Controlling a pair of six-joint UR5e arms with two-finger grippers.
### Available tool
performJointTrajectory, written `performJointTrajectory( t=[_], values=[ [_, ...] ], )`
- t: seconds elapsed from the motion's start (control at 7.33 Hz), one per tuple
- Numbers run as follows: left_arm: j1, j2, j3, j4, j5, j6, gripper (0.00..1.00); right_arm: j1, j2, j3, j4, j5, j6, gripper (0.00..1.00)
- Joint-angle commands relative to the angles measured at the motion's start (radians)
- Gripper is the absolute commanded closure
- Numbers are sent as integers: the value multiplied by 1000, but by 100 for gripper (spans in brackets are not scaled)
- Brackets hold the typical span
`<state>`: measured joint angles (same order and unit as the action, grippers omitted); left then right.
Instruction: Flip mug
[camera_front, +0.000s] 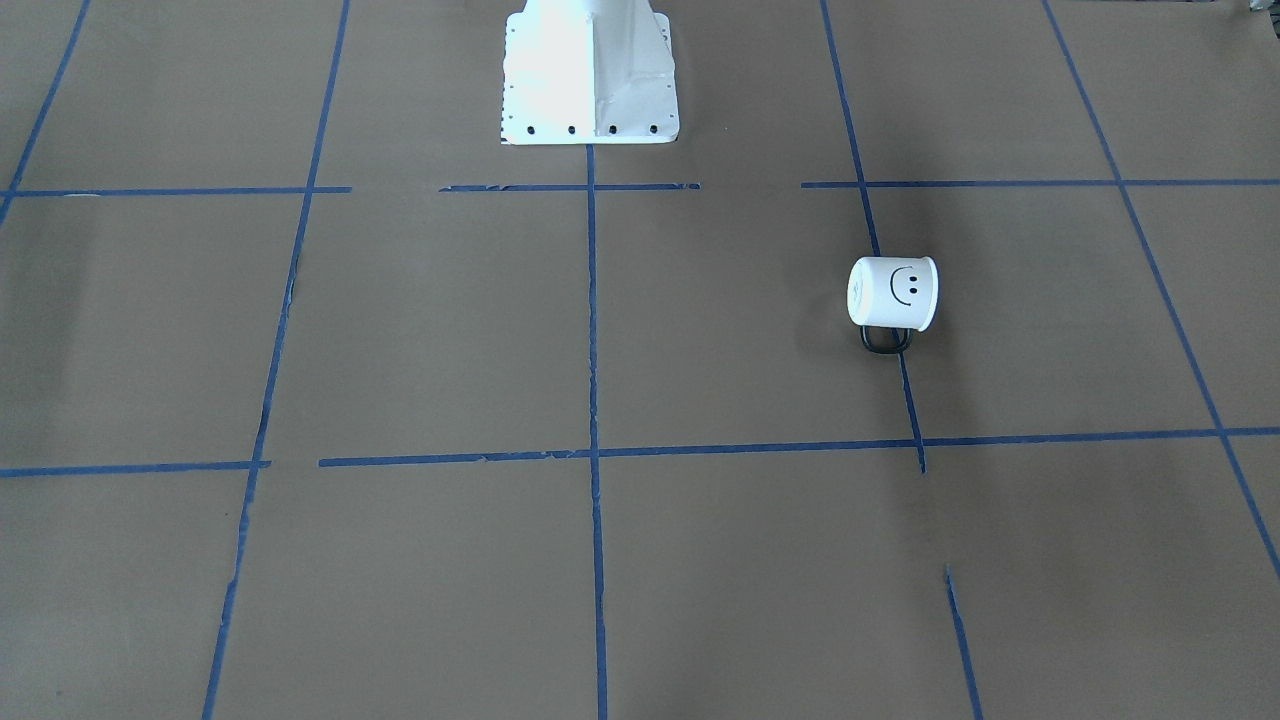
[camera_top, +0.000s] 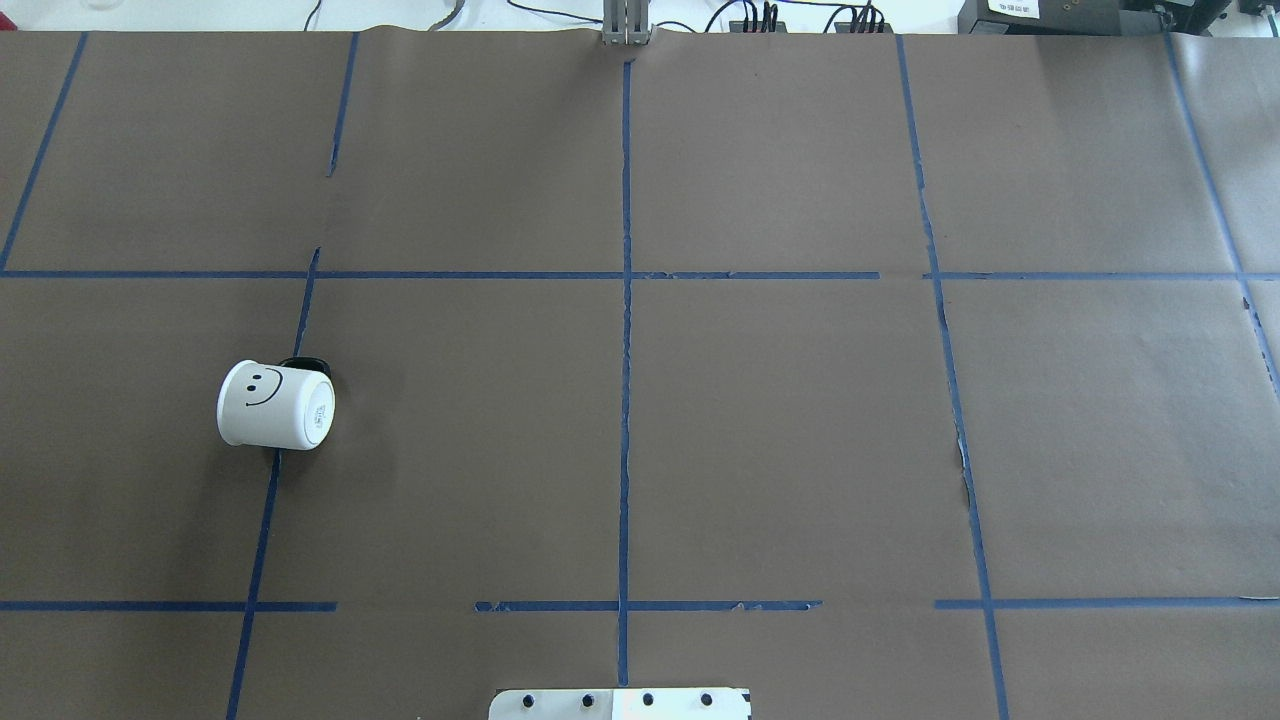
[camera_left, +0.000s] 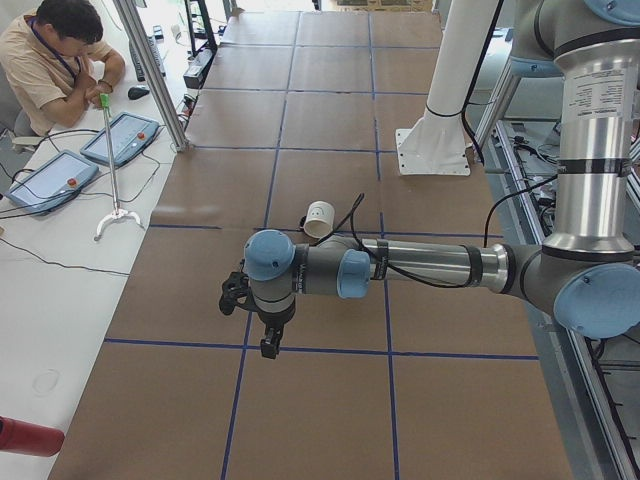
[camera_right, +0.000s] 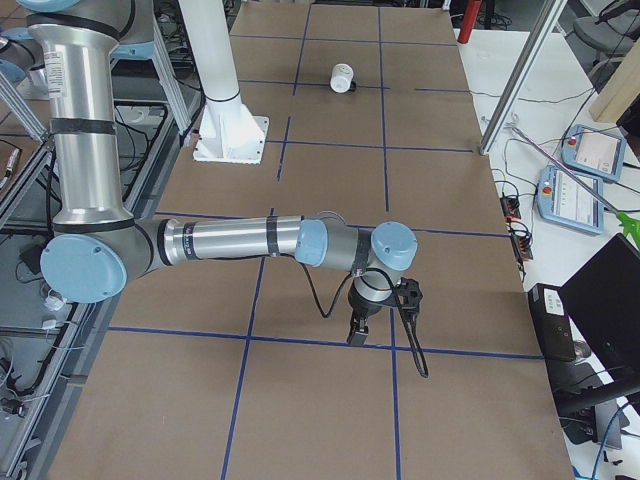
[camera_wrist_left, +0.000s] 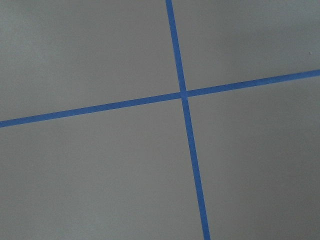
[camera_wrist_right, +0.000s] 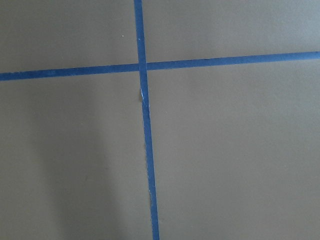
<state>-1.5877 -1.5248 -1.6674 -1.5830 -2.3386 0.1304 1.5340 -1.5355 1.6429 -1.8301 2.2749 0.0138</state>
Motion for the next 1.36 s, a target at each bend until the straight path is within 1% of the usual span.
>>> performJointTrajectory(
  t=[0.0,0.14,0.27,0.41,0.55,0.68,0.82,0.95,1.09,1.23],
  values=[
    [0,0,-3,0,-1,2,0,0,0,0,0,0,0,0],
    [2,-21,-11,-20,-2,5,0,0,0,0,0,0,0,0],
    [3,-31,-20,-152,-14,6,0,0,0,0,0,0,0,0],
    [5,-26,-28,-217,-98,-68,0,0,0,0,0,0,0,0],
    [41,-31,-47,-239,-99,-175,0,0,0,0,0,0,0,0],
    [78,-25,-75,-306,-90,-233,0,0,0,0,0,0,0,0],
    [162,-23,-89,-407,17,-431,0,0,0,0,0,0,0,0],
    [273,-22,-89,-546,112,-650,0,0,0,0,0,0,0,0],
    [392,-20,-87,-657,178,-840,0,0,0,0,0,0,0,0],
    [513,7,-92,-769,274,-1005,0,0,0,0,0,0,0,0]
  ],
)
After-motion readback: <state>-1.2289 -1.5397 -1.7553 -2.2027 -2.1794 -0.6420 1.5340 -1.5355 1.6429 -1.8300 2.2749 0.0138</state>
